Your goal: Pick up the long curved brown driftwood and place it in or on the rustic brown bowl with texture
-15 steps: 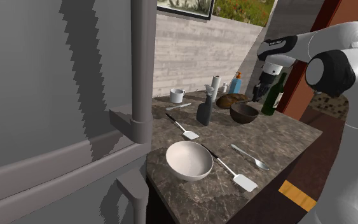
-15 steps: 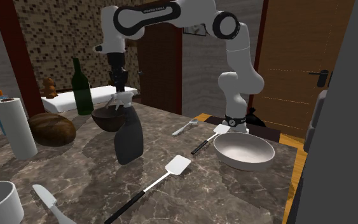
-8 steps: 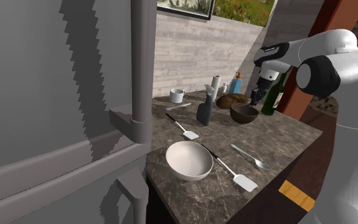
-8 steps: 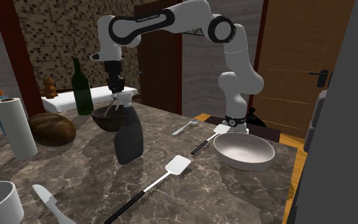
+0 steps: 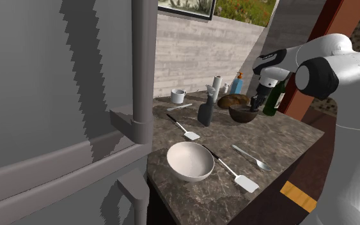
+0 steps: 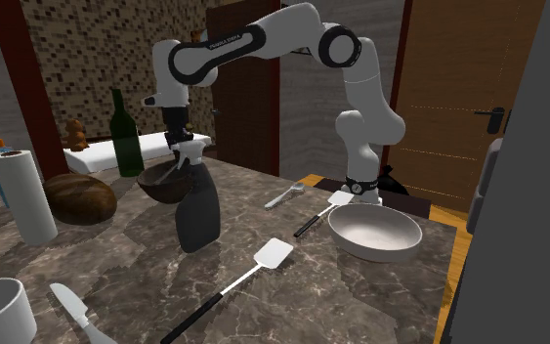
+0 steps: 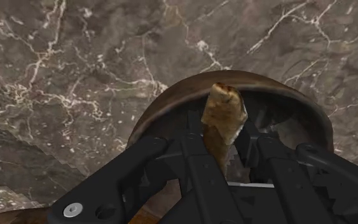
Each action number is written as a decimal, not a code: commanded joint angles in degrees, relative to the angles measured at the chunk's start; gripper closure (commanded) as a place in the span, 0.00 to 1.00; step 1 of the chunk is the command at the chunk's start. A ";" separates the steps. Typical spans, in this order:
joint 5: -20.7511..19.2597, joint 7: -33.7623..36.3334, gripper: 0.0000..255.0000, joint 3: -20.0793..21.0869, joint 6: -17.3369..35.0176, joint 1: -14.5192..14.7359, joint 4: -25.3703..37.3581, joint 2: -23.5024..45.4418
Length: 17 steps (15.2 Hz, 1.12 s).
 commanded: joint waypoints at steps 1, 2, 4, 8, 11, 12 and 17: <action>0.32 -0.16 1.00 0.29 0.58 0.08 -0.43 0.46; 0.32 -0.17 1.00 0.28 0.58 0.09 -0.43 0.47; 0.33 -0.17 1.00 0.27 0.57 0.09 -0.43 0.47; 0.34 -0.18 1.00 0.24 0.57 0.11 -0.42 0.48; 0.36 -0.18 0.00 0.25 0.52 0.08 -0.32 0.54; 0.37 -0.17 0.00 0.26 0.53 0.08 -0.31 0.56; -0.78 0.66 0.00 -0.40 -4.49 -0.36 3.70 -0.74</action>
